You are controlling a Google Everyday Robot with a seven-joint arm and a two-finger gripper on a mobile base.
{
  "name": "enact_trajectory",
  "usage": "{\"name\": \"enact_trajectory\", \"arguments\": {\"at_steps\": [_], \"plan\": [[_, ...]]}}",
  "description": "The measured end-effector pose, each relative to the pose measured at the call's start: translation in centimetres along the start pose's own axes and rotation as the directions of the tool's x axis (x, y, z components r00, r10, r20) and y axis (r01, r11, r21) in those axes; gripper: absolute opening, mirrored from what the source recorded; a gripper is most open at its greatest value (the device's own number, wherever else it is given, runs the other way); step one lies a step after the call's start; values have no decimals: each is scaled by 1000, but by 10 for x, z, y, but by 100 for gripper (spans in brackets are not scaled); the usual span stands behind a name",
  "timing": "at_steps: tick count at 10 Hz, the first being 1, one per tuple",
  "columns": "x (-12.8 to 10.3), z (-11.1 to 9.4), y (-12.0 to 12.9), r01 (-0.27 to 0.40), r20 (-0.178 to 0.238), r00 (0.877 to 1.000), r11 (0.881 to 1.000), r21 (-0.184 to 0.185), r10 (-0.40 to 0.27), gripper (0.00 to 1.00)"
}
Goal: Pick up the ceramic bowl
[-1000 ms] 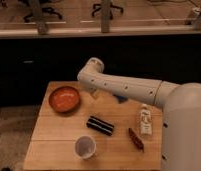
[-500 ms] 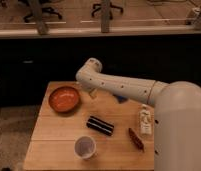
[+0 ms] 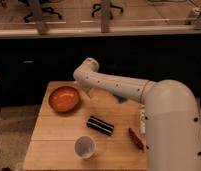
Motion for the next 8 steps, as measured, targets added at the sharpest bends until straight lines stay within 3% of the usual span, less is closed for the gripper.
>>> {"name": "enact_trajectory", "arguments": {"at_steps": [8], "plan": [[-20,34,-30,37,76,996,999,4,-37,80]]}}
